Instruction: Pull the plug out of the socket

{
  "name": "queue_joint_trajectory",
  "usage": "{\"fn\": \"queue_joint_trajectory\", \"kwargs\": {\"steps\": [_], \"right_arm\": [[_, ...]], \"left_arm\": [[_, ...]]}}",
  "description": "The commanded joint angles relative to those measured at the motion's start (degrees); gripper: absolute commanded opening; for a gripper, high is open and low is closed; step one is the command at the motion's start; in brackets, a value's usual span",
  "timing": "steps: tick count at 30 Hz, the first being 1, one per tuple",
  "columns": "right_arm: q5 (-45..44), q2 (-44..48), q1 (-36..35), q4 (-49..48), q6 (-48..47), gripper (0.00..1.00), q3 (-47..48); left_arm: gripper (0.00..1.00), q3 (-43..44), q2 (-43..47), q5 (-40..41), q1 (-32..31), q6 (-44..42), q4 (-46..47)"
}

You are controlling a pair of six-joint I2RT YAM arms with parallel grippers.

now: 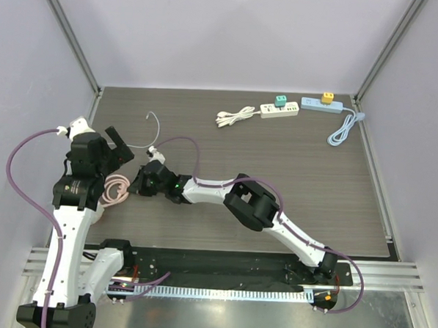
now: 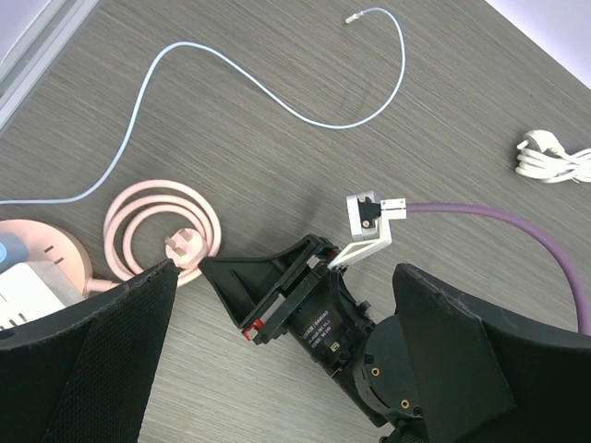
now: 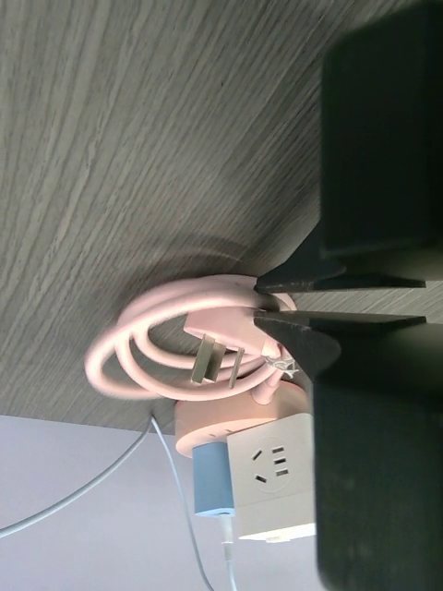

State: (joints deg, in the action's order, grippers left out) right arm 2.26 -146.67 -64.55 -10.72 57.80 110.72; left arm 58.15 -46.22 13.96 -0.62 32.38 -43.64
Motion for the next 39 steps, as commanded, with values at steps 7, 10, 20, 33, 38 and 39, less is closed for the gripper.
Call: {"fn": "queue_joint_trajectory", "kwargs": {"steps": [7,10,20,33,38,39], "right_arm": [[-5.6,4.98,0.22,-0.08,-4.1,0.01,-3.66],[-5.95,8.67,0.83,-3.6,-2.7,0.01,-8.84],[-7.27,26.69,6.89,-9.31,-2.6,0.01,-34.56],[-11.04,60.52,17.79,-0.54,-13.22,0.04,-68.95],[-13.24,71.33,19.99,4.12,-14.82,0.08,-78.35],[-13.77,74.31,20.17,4.39,-15.08,0.1,-79.42]], "left_arm": [[1.0,2.14,1.13,-1.21,0.36,-0.74,-1.01],[1.0,2.14,1.3,-1.82,0.36,-0.74,-1.54],[1.0,1.0,1.74,-6.91,0.36,-0.48,-1.98],[0.93,-10.33,-0.19,-26.68,0.27,6.72,8.02],[0.91,-17.89,0.16,-32.94,-2.44,10.95,16.47],[0.91,-18.51,0.34,-32.42,-3.5,11.12,16.91]]}}
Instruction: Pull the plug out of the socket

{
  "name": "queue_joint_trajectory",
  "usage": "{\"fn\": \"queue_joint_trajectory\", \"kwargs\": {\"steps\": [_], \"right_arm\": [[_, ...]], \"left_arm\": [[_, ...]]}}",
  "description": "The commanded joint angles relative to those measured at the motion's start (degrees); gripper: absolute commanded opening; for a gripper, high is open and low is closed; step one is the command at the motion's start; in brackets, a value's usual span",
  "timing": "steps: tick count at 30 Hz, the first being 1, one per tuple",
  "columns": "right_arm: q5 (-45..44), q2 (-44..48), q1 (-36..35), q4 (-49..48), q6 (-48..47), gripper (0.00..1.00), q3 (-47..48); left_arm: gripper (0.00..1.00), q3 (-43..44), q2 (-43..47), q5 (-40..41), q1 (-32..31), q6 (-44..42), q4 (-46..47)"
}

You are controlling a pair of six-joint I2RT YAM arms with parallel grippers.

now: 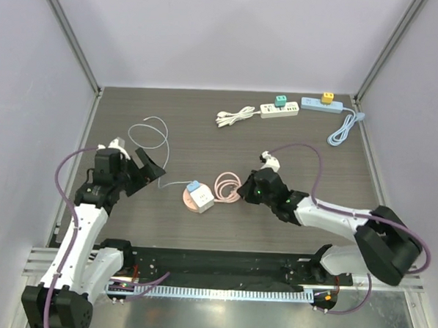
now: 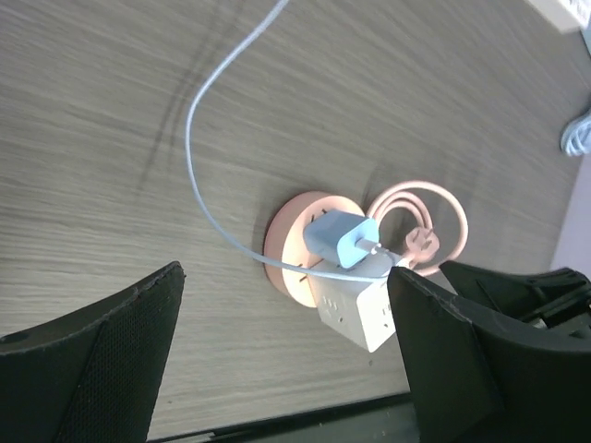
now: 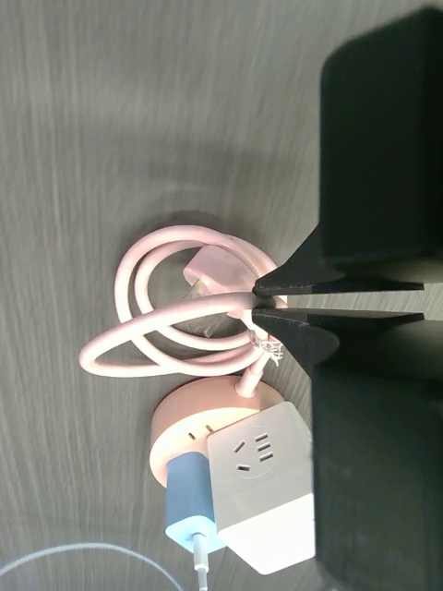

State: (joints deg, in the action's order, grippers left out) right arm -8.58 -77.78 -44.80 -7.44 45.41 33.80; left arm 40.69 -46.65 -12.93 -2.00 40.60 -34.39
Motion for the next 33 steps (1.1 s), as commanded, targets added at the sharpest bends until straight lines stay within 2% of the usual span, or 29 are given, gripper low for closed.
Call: {"fn": "queue_joint_trajectory", "kwargs": {"steps": [1,3,4,8,10,14,15,16,17,19,23,24,25,27,28,33], "right_arm": [[-3.46,6.57,0.5,1.38,-3.48,0.13,-3.47],[-5.39,8.51,0.59,3.3,-4.27,0.18,-5.23],[-6.09,9.83,0.67,4.44,-4.8,0.23,-5.41],[-7.24,13.0,0.59,11.46,-6.9,0.38,-5.15],[-7.85,14.31,0.59,15.76,-8.14,0.5,-3.4],[-8.12,15.46,0.59,23.6,-12.53,0.74,0.91],[-8.21,15.38,0.59,24.92,-12.97,0.82,1.79],[-8.38,15.2,0.59,27.46,-13.24,0.97,3.8],[-7.95,14.76,0.59,28.09,-13.24,1.0,4.6],[-3.15,14.5,0.59,27.92,-14.56,1.0,5.92],[5.31,14.15,0.24,22.75,-14.47,1.0,6.1],[5.24,13.45,-1.24,21.87,-14.3,1.0,6.45],[3.41,13.09,-2.48,20.73,-14.56,1.0,7.5],[1.03,10.39,-7.11,20.54,-15.69,1.0,9.52],[-0.28,9.06,-8.54,21.41,-16.92,1.0,12.23],[-3.81,2.82,-14.44,23.0,-19.3,1.0,18.14]], "left_arm": [[0.91,-2.35,1.04,-5.01,-4.83,2.91,8.46],[0.9,-3.68,1.39,-3.07,-7.74,3.25,9.25],[0.89,-4.55,1.83,-2.46,-10.63,3.52,9.95],[0.83,-10.17,4.89,-0.26,-15.66,5.54,12.24],[0.8,-12.29,7.18,0.53,-16.98,7.11,13.82],[0.66,-18.0,15.43,0.54,-17.69,10.55,16.19],[0.64,-20.1,16.32,0.01,-17.95,10.99,18.11],[0.62,-20.82,17.03,-1.38,-18.13,11.51,18.92],[0.56,-21.52,17.3,-2.01,-18.3,12.22,19.79],[0.51,-23.01,16.42,-4.02,-19.0,12.57,22.69],[0.3,-25.3,12.12,-4.83,-20.32,12.84,27.96],[0.24,-25.91,9.68,-4.91,-20.93,13.19,31.2],[0.14,-27.49,8.52,-5.44,-21.2,13.62,33.58],[0.03,-28.81,5.71,-5.09,-22.34,15.11,40.67],[0.0,-29.34,3.0,-4.65,-22.87,15.38,42.63],[0.0,-32.42,-4.14,-2.19,-25.07,16.88,53.36]]}}
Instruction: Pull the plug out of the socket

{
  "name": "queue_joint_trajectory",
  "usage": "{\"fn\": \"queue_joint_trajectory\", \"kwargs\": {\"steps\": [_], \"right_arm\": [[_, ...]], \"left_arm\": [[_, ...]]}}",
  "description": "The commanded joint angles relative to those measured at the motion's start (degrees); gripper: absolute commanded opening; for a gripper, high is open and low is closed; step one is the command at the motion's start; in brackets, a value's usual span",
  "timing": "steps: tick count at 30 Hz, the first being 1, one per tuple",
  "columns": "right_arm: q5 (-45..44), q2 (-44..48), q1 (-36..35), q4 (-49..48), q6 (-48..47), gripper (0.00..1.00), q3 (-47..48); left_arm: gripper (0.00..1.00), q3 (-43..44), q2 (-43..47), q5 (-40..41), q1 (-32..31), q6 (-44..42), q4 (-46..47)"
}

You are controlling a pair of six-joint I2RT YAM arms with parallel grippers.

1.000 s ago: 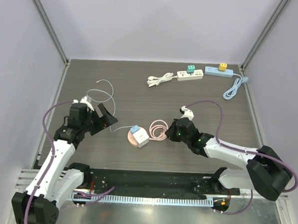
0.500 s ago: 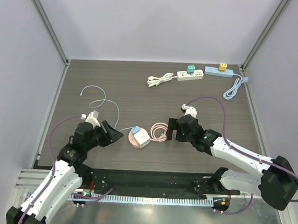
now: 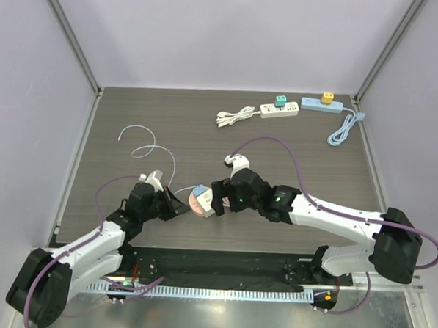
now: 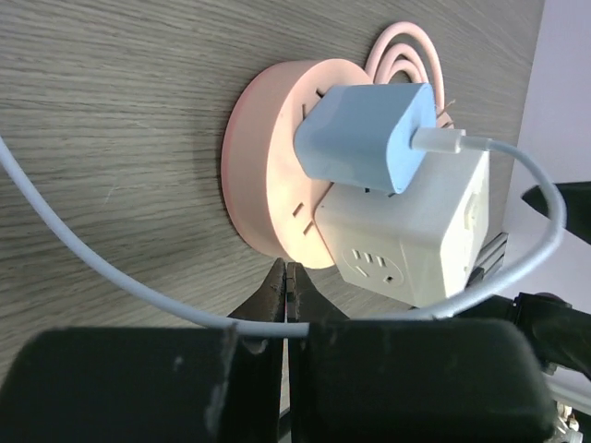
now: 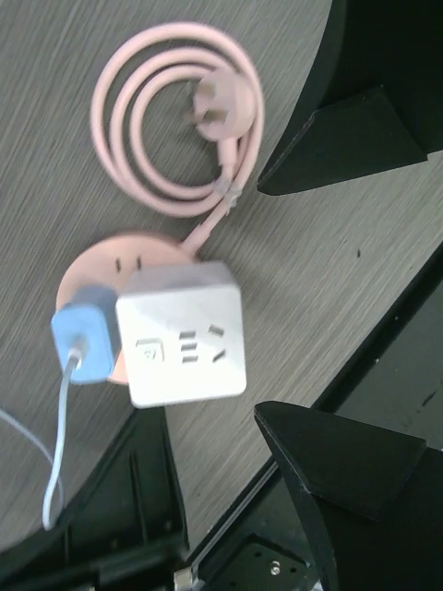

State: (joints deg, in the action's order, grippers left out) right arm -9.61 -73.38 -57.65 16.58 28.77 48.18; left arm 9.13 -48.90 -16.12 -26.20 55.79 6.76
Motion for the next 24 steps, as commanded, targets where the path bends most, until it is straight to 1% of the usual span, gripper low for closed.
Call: {"fn": "queue_joint_trajectory", "kwargs": {"steps": [1,6,10,12,13,14,16,18,20,24], "right_arm": [[-2.96,-2.89,-2.81,-0.93,-3.37,1.0,4.72],[-5.86,-5.8,-5.28,-0.93,-4.6,1.0,6.83],[-5.51,-7.3,-5.9,-1.02,-5.04,1.0,7.45],[-5.34,-7.82,-6.16,-1.02,-5.31,0.99,7.45],[-5.34,-7.91,-6.16,-1.2,-5.48,1.0,7.45],[-5.16,-8.35,-6.16,-1.37,-5.74,1.0,7.63],[-5.86,-9.49,-6.34,-1.64,-6.62,1.0,8.24],[-6.91,-11.42,-6.77,-1.72,-7.24,1.0,9.03],[-8.84,-12.83,-7.13,-1.29,-8.21,1.0,10.43],[-9.9,-15.64,-7.3,-0.93,-8.47,1.0,12.11]], "left_arm": [[0.0,-1.21,-3.46,1.44,-1.22,1.86,13.26],[0.0,-2.7,-5.41,3.54,-3.33,1.87,19.51],[0.0,-3.94,-1.82,6.18,-3.86,1.87,19.78],[0.0,-4.82,2.03,8.2,-3.95,2.66,18.38],[0.0,-4.91,3.1,10.73,-4.04,2.66,16.98],[0.0,-4.82,4.16,12.06,-4.13,2.4,13.22],[0.0,-5.95,5.66,14.18,-4.13,2.31,11.52],[0.0,-8.06,5.93,15.76,-4.13,3.79,13.53],[0.0,-10.08,5.05,15.59,-4.13,4.06,16.51],[0.0,-10.44,3.03,14.97,-4.74,3.19,20.74]]}}
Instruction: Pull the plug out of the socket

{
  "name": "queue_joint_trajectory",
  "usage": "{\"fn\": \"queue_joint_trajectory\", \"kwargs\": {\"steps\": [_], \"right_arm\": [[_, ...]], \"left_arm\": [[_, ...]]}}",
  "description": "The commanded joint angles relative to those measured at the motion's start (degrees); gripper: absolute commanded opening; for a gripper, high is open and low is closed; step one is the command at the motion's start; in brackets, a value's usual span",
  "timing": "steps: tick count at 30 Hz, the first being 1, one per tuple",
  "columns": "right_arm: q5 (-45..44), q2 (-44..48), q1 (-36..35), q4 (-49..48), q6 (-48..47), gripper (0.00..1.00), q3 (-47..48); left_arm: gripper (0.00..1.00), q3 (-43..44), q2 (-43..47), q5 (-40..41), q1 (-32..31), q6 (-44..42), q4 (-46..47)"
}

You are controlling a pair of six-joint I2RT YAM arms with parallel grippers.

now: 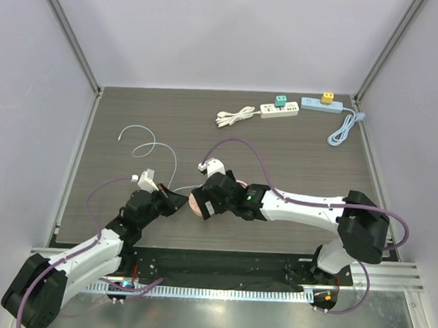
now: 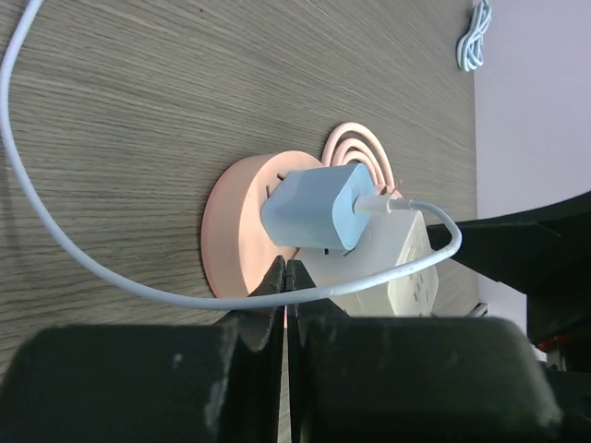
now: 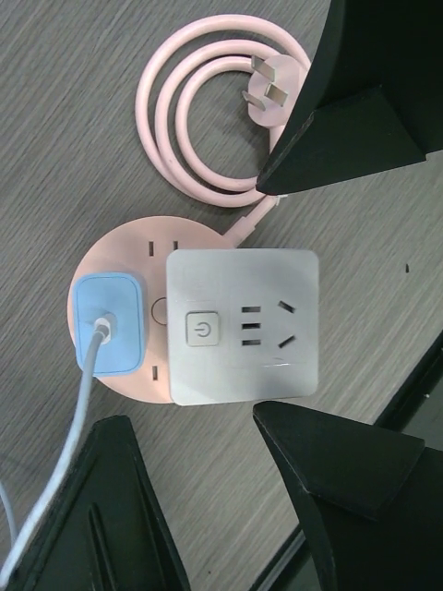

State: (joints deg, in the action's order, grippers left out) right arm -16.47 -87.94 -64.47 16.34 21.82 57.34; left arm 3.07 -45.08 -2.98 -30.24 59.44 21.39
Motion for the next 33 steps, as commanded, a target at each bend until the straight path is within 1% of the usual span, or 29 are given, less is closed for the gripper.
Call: {"fn": "queue_joint_trajectory", "kwargs": {"steps": [1,4,8,9,10,12,15,17,20,25,29,33], "right_arm": [[-3.04,-2.31,-0.48,-0.69,-1.52,1.0,3.39],[-3.74,-4.25,-0.57,-0.35,-0.64,1.0,4.62],[-5.85,-5.92,-1.27,-0.25,-0.73,1.0,5.32],[-6.12,-6.01,-1.28,-0.17,-0.73,0.99,5.5],[-6.99,-6.1,-1.19,0.18,-0.73,0.98,5.94],[-7.44,-6.45,-1.27,0.45,-0.73,0.96,6.38],[-8.05,-6.45,-1.28,0.98,-0.64,0.93,7.17],[-8.4,-6.63,-1.28,0.89,-0.55,0.93,7.34],[-8.14,-7.33,-1.28,0.8,-0.64,0.89,7.79],[-7.79,-8.91,-1.28,0.89,-0.64,0.86,8.4],[-7.18,-10.14,-1.28,1.06,-0.73,0.76,9.28],[-7.17,-11.11,-1.36,0.98,-0.03,0.72,9.46]], "left_arm": [[0.0,-4.65,-1.15,2.19,-0.87,-1.34,6.99],[0.0,-5.44,-3.43,4.02,-1.84,-1.61,10.51],[0.0,-3.69,-9.13,3.34,-3.16,-2.39,13.24],[0.0,-3.16,-12.72,3.25,-3.25,-2.57,13.5],[0.0,-1.33,-14.49,0.46,-3.33,-2.57,13.85],[0.0,-0.18,-20.1,-1.23,-3.34,-2.58,15.52],[0.0,1.41,-25.21,-3.08,-3.34,-2.14,17.11],[0.0,2.11,-26.28,-3.26,-3.34,-1.96,17.37],[0.0,2.29,-26.9,-2.91,-3.34,-1.78,16.94],[0.0,2.29,-24.19,-0.89,-3.34,-1.52,12.55],[0.0,2.38,-23.39,-0.09,-3.34,-1.34,10.61],[0.0,2.73,-24.18,-0.18,-3.34,-1.17,9.9]]}}
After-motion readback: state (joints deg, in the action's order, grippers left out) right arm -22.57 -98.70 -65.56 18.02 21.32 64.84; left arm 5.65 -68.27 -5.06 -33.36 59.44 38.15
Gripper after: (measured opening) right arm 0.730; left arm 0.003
